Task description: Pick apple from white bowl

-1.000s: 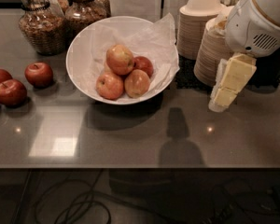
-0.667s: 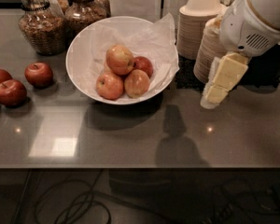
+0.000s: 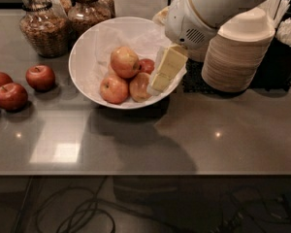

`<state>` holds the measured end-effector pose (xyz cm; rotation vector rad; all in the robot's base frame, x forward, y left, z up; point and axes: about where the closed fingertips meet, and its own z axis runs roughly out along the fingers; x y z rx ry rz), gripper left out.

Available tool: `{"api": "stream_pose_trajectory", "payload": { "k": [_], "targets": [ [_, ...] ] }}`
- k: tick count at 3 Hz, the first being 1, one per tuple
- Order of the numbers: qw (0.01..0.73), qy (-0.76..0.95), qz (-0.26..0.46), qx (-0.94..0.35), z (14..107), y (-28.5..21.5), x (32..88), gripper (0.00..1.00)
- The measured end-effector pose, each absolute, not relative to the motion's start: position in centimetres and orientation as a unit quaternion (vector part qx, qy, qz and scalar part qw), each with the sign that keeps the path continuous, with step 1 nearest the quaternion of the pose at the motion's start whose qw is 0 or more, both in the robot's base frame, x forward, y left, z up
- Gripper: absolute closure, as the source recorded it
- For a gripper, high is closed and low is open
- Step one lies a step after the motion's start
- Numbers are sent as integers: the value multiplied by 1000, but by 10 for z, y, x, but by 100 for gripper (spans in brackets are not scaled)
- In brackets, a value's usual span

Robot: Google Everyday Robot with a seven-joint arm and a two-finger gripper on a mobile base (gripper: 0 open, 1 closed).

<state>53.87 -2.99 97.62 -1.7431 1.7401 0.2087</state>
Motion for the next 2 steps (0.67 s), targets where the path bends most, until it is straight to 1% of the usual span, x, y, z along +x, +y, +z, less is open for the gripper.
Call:
{"api": "stream_pose_trajectory", "payload": {
  "k": [1,2],
  "targets": [
    [357,642,107,-670,972,1,554,0],
    [375,627,140,-668,964,21,566,0]
  ]
}}
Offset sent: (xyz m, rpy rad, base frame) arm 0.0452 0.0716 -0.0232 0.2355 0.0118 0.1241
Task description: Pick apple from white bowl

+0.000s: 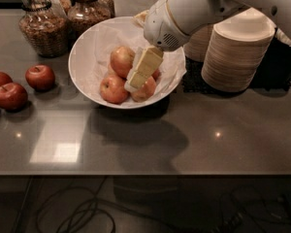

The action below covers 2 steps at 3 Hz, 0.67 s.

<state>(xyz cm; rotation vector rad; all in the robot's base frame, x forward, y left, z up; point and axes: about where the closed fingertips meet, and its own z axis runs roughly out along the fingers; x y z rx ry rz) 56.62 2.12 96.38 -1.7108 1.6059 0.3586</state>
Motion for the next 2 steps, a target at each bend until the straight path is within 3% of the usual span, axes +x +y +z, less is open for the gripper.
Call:
{"api": "stream_pose_trajectory", "payload": {
  "k": [2],
  "targets": [
    [369,628,196,-656,935,40,590,0]
  ]
}}
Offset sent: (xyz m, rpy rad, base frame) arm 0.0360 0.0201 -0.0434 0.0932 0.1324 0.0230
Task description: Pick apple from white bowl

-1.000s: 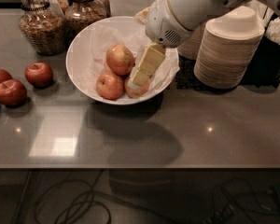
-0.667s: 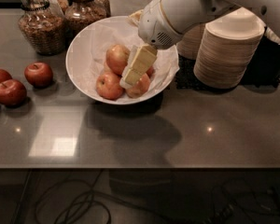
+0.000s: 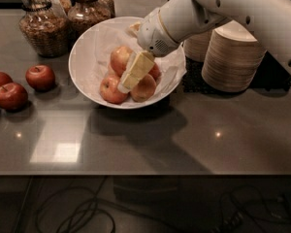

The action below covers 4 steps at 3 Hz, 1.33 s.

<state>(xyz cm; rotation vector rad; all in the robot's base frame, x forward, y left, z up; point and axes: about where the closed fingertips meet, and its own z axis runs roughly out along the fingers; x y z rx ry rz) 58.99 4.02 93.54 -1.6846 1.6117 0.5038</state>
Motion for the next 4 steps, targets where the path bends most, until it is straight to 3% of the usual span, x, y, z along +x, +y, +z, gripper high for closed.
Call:
{"api": "stream_pose_trajectory", "payload": {
  "k": [1,4],
  "targets": [
    [360,633,212,-652,923,44,596,0],
    [360,633,212,-652,923,44,596,66]
  ]
}}
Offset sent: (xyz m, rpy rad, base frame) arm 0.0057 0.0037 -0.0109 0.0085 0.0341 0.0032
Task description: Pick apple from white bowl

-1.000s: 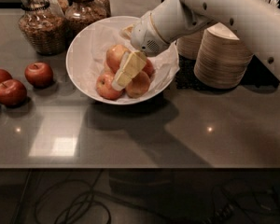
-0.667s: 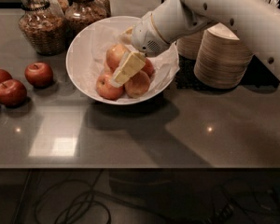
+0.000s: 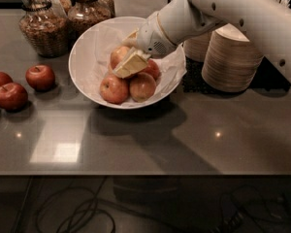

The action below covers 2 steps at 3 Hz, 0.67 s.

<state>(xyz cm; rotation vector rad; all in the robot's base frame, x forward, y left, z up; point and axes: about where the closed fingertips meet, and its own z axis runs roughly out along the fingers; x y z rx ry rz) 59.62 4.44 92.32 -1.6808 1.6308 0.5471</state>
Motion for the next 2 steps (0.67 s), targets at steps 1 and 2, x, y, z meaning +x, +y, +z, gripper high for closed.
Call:
{"api": "stream_pose_trajectory", "payload": {
  "k": [1,2],
  "targets": [
    [360,633,212,-652,923,44,596,88],
    [360,633,212,-652,923,44,596,100]
  ]
}}
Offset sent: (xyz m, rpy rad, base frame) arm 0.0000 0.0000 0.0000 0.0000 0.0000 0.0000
